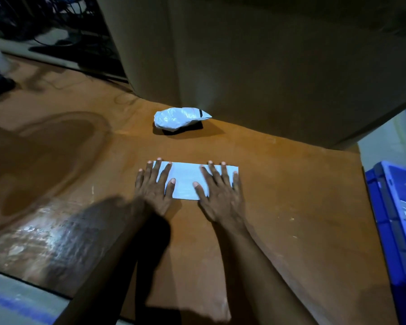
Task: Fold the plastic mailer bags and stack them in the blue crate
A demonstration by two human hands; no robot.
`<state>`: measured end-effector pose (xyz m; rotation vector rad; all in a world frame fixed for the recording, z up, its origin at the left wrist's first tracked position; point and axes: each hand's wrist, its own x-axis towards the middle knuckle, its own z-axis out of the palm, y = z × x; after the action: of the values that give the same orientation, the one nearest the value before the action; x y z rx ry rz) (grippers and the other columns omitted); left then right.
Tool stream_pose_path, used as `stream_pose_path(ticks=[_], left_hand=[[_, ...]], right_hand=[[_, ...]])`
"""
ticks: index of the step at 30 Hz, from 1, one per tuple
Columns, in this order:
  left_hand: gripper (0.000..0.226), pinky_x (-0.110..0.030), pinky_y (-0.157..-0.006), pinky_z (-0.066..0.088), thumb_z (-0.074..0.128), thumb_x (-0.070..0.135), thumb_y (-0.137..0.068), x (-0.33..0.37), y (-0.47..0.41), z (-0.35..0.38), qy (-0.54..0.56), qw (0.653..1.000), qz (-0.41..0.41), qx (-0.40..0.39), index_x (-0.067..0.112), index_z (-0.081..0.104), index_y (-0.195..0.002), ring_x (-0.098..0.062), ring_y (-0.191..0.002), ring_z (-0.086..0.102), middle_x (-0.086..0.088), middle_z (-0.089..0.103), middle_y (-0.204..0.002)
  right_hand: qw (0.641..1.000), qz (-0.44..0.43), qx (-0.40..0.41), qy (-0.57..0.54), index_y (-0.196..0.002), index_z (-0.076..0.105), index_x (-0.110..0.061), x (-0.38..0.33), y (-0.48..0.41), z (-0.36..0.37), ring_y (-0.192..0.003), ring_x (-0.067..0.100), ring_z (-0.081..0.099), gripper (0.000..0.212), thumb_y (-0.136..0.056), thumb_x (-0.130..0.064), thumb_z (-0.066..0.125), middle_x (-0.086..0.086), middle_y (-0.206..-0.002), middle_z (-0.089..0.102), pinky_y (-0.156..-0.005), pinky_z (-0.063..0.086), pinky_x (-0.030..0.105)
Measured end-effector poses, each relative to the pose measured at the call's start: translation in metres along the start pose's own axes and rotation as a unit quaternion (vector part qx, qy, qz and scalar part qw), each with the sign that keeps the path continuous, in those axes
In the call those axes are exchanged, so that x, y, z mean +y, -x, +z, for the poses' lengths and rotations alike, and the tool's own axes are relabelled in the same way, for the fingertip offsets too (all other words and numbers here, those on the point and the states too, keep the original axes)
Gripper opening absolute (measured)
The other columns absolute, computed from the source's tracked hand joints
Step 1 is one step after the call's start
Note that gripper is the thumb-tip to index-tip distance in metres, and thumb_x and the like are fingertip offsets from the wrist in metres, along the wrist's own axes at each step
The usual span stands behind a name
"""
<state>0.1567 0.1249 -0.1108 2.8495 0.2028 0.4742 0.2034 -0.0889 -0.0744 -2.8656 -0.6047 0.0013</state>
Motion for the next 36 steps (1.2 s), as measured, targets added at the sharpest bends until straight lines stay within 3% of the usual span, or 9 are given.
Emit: stream_pose_path(ticks=[4, 7, 11, 14, 17, 21, 29, 33, 36], left_hand=[[0.081, -0.047, -0.125, 0.006, 0.026, 0.073, -0.093, -0.001, -0.017, -0.02, 0.078, 0.99, -0.05, -0.104, 0.027, 0.035, -0.161, -0.024, -0.159, 0.015, 0.005, 0.022, -0.171], [0.094, -0.051, -0.126, 0.001, 0.043, 0.076, -0.082, 0.005, -0.039, -0.035, 0.111, 0.977, 0.012, -0.184, 0.036, 0.02, -0.164, -0.021, -0.16, 0.006, 0.009, 0.02, -0.171], [0.116, -0.055, -0.125, -0.005, 0.081, 0.057, -0.069, 0.026, -0.071, -0.055, 0.05, 0.957, 0.064, -0.28, 0.036, 0.015, -0.162, -0.027, -0.15, 0.019, -0.003, 0.038, -0.15], [0.107, -0.051, -0.122, 0.011, 0.092, 0.053, -0.06, 0.05, -0.091, -0.073, -0.045, 0.945, 0.08, -0.314, 0.031, 0.036, -0.148, -0.03, -0.132, 0.033, -0.007, 0.045, -0.129], [0.057, -0.042, -0.099, 0.031, 0.085, 0.056, -0.071, 0.071, -0.101, -0.097, -0.097, 0.951, 0.139, -0.257, 0.023, 0.064, -0.112, -0.028, -0.115, 0.05, -0.003, 0.054, -0.107], [0.019, -0.035, -0.073, 0.033, 0.079, 0.041, -0.08, 0.116, -0.101, -0.133, 0.008, 0.964, 0.168, -0.206, 0.026, 0.067, -0.085, -0.024, -0.094, 0.063, 0.004, 0.065, -0.086], [0.021, -0.037, -0.067, 0.044, 0.075, 0.042, -0.09, 0.303, -0.103, -0.134, 0.109, 0.92, 0.305, -0.219, 0.022, 0.075, -0.097, -0.023, -0.088, 0.061, 0.0, 0.071, -0.094], [0.017, -0.036, -0.069, 0.04, 0.072, 0.042, -0.089, 0.407, -0.098, -0.111, 0.123, 0.913, 0.337, -0.193, 0.027, 0.066, -0.085, -0.024, -0.087, 0.059, 0.001, 0.067, -0.09], [0.021, -0.038, -0.081, 0.042, 0.068, 0.044, -0.089, 0.478, -0.096, -0.092, 0.121, 0.916, 0.356, -0.139, 0.026, 0.073, -0.099, -0.027, -0.103, 0.061, -0.001, 0.07, -0.102]], right_hand=[[0.996, 0.07, -0.024, -0.048, -0.165, 0.02, -0.036, 0.029, -0.004, -0.023, -0.161, 0.019, -0.002, 0.075, -0.102, -0.076, 0.02, -0.008, -0.174, 0.014, -0.125, -0.011, 0.06], [0.993, 0.05, -0.083, -0.064, -0.163, 0.023, -0.038, 0.041, -0.026, -0.039, -0.159, 0.022, 0.008, 0.099, -0.083, -0.09, 0.047, -0.004, -0.169, 0.023, -0.118, -0.023, 0.062], [0.985, 0.057, -0.155, -0.055, -0.15, 0.043, -0.038, 0.044, -0.051, -0.064, -0.144, 0.028, 0.028, 0.104, -0.063, -0.081, 0.08, 0.002, -0.149, 0.042, -0.121, 0.003, 0.067], [0.983, 0.052, -0.156, -0.076, -0.112, 0.067, -0.028, 0.046, -0.054, -0.089, -0.129, 0.025, 0.042, 0.061, -0.069, -0.068, 0.085, -0.003, -0.12, 0.053, -0.111, 0.02, 0.059], [0.983, 0.042, -0.123, -0.132, -0.091, 0.072, -0.022, 0.061, -0.042, -0.115, -0.112, 0.022, 0.055, 0.045, -0.076, -0.062, 0.084, -0.007, -0.102, 0.065, -0.098, 0.027, 0.05], [0.985, 0.056, -0.074, -0.148, -0.089, 0.068, -0.027, 0.1, -0.002, -0.157, -0.099, 0.016, 0.059, 0.038, -0.078, -0.06, 0.083, -0.012, -0.091, 0.07, -0.093, 0.03, 0.042], [0.99, 0.11, 0.086, 0.004, -0.106, 0.07, -0.037, 0.219, 0.107, -0.232, -0.103, 0.018, 0.067, 0.028, -0.083, -0.051, 0.077, -0.007, -0.094, 0.075, -0.099, 0.032, 0.044], [0.983, 0.131, 0.124, 0.03, -0.103, 0.075, -0.031, 0.289, 0.149, -0.265, -0.104, 0.028, 0.067, 0.021, -0.082, -0.033, 0.079, 0.001, -0.096, 0.077, -0.086, 0.031, 0.04], [0.979, 0.132, 0.152, 0.038, -0.091, 0.076, -0.021, 0.353, 0.172, -0.286, -0.095, 0.037, 0.07, 0.013, -0.078, -0.022, 0.08, 0.007, -0.088, 0.076, -0.073, 0.041, 0.039]])
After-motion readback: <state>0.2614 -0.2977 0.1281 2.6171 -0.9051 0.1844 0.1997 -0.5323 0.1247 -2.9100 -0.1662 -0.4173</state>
